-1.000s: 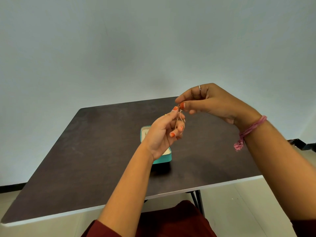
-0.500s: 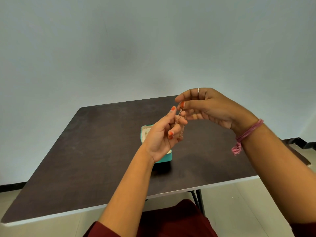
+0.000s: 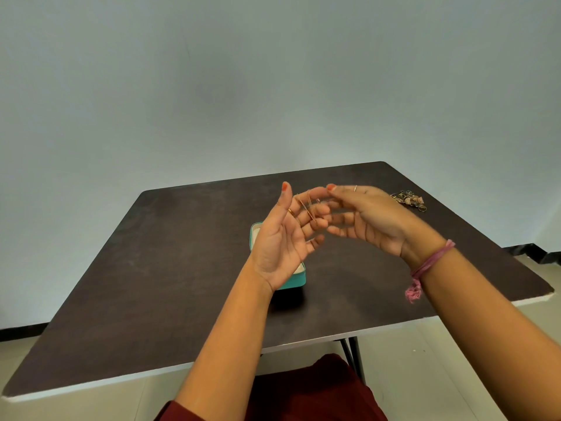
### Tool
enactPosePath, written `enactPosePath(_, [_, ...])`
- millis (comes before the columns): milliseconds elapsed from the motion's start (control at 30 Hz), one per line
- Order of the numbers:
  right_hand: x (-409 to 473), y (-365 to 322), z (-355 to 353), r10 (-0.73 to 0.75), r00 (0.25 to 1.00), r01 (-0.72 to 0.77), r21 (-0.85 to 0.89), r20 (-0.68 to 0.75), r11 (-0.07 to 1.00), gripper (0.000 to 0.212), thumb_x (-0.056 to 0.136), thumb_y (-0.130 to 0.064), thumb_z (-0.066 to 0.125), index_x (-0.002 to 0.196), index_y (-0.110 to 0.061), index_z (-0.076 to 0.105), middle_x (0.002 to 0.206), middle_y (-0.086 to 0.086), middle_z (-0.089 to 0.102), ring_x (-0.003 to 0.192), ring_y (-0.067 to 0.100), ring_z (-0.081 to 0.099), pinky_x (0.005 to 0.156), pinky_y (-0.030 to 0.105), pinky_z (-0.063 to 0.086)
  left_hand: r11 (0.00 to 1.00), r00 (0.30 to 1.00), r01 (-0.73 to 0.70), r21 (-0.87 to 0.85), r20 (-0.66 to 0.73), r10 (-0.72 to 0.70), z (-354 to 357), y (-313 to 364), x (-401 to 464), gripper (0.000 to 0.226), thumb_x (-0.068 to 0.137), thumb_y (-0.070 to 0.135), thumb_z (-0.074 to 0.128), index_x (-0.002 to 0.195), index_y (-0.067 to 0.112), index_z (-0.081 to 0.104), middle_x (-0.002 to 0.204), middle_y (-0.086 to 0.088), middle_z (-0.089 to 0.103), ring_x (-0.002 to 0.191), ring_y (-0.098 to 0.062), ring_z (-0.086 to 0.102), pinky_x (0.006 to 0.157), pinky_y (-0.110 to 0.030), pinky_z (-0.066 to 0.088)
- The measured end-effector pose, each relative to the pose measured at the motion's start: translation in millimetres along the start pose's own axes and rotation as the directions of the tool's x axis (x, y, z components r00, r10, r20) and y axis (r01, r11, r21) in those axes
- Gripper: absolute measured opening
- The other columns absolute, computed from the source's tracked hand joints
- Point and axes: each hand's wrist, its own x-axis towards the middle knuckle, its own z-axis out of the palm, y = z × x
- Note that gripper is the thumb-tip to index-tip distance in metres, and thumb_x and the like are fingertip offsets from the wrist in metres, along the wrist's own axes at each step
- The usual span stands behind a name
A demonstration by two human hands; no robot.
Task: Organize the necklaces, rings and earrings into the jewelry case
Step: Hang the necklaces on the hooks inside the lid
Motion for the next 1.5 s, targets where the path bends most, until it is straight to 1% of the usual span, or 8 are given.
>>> enactPosePath(233, [-10.1, 28.5, 1.3, -0.032, 0.998, 0.037, -0.09, 0.061, 0.995, 0.022, 0.091, -0.031, 0.059, 0.109, -0.024, 0.07, 0.099, -0.001, 0.07, 0.082, 0.009, 0.062, 0.074, 0.027, 0.052, 0.992, 0.994, 0.012, -0.123, -0.107, -0.025, -2.7, -3.6, -0.8, 0.033, 0.083, 0.047, 0.057, 0.068, 0.018, 0.053, 0.078, 0.0, 0.056, 0.061, -0.005, 0.05, 0.037, -0.013, 0.024])
enactPosePath(533, [-5.3, 18.5, 8.9, -0.156, 0.983, 0.183, -0.448, 0.097, 0.875, 0.019, 0.09, -0.032, 0.061, 0.107, -0.035, 0.068, 0.093, -0.002, 0.069, 0.081, 0.006, 0.062, 0.078, 0.031, 0.055, 0.978, 0.976, 0.008, -0.21, -0.213, -0.053, 1.2, -18.7, -2.3, 0.043, 0.081, 0.037, 0.062, 0.055, 0.019, 0.034, 0.055, 0.005, 0.044, 0.053, -0.005, 0.044, 0.035, -0.013, 0.021])
enactPosePath(700, [-7.4, 11.6, 9.8, -0.222, 0.962, 0.273, -0.638, 0.162, 0.72, 0.025, 0.087, -0.035, 0.065, 0.112, -0.035, 0.067, 0.096, -0.006, 0.069, 0.086, 0.017, 0.068, 0.076, 0.034, 0.058, 0.947, 0.98, -0.085, -0.311, -0.2, 0.023, -2.3, -32.3, -1.9, 0.049, 0.082, 0.037, 0.061, 0.044, 0.018, 0.035, 0.082, -0.01, 0.063, 0.055, -0.006, 0.049, 0.038, -0.015, 0.027])
enactPosePath(867, [-10.2, 11.6, 13.4, -0.278, 0.948, 0.3, -0.731, 0.156, 0.613, 0.04, 0.081, -0.038, 0.068, 0.12, -0.036, 0.061, 0.096, -0.011, 0.063, 0.072, 0.003, 0.06, 0.067, 0.018, 0.046, 0.94, 0.993, -0.102, -0.326, -0.092, 0.076, -5.1, -34.0, -3.6, 0.048, 0.084, 0.038, 0.056, 0.044, 0.018, 0.039, 0.068, -0.003, 0.05, 0.061, -0.007, 0.057, 0.041, -0.017, 0.029])
enactPosePath(1000, [-13.2, 19.3, 20.0, -0.219, 0.962, 0.268, -0.691, 0.16, 0.672, 0.054, 0.082, -0.025, 0.066, 0.132, -0.03, 0.048, 0.098, -0.009, 0.058, 0.078, -0.012, 0.056, 0.068, 0.008, 0.043, 0.978, 0.996, 0.041, -0.202, 0.088, -0.024, -9.9, -23.7, -4.4, 0.051, 0.07, 0.043, 0.074, 0.043, 0.019, 0.039, 0.051, 0.004, 0.035, 0.046, -0.007, 0.037, 0.039, -0.018, 0.029])
enactPosePath(1233, [-13.8, 30.5, 5.5, -0.126, 0.904, 0.29, -0.371, 0.408, 0.882, 0.053, 0.082, -0.012, 0.066, 0.133, -0.021, 0.051, 0.129, 0.003, 0.058, 0.117, 0.017, 0.057, 0.097, 0.032, 0.049, 0.884, 0.806, 0.355, 0.304, 0.38, -0.454, -26.4, 20.4, -4.0, 0.021, 0.07, 0.028, 0.078, 0.072, 0.018, 0.061, 0.064, 0.003, 0.05, 0.051, -0.004, 0.033, 0.042, -0.012, 0.028])
enactPosePath(1367, [-10.8, 36.4, -3.1, -0.122, 0.901, 0.201, -0.152, 0.416, 0.968, 0.046, 0.086, -0.007, 0.058, 0.131, -0.015, 0.054, 0.129, 0.006, 0.06, 0.12, 0.024, 0.057, 0.097, 0.039, 0.051, 0.796, 0.733, 0.407, 0.447, 0.36, -0.577, -36.5, 37.7, -0.5, 0.033, 0.069, 0.029, 0.081, 0.072, 0.012, 0.052, 0.061, -0.001, 0.047, 0.051, -0.004, 0.038, 0.042, -0.013, 0.028])
enactPosePath(1500, [-8.9, 39.2, -0.3, -0.205, 0.919, 0.278, -0.184, 0.337, 0.943, 0.039, 0.083, -0.007, 0.064, 0.121, -0.015, 0.061, 0.115, 0.008, 0.068, 0.111, 0.022, 0.064, 0.091, 0.035, 0.054, 0.698, 0.702, 0.368, 0.614, 0.309, -0.642, -32.0, 49.8, 3.9, 0.024, 0.07, 0.037, 0.079, 0.07, 0.018, 0.064, 0.07, 0.0, 0.059, 0.057, -0.005, 0.039, 0.046, -0.012, 0.032])
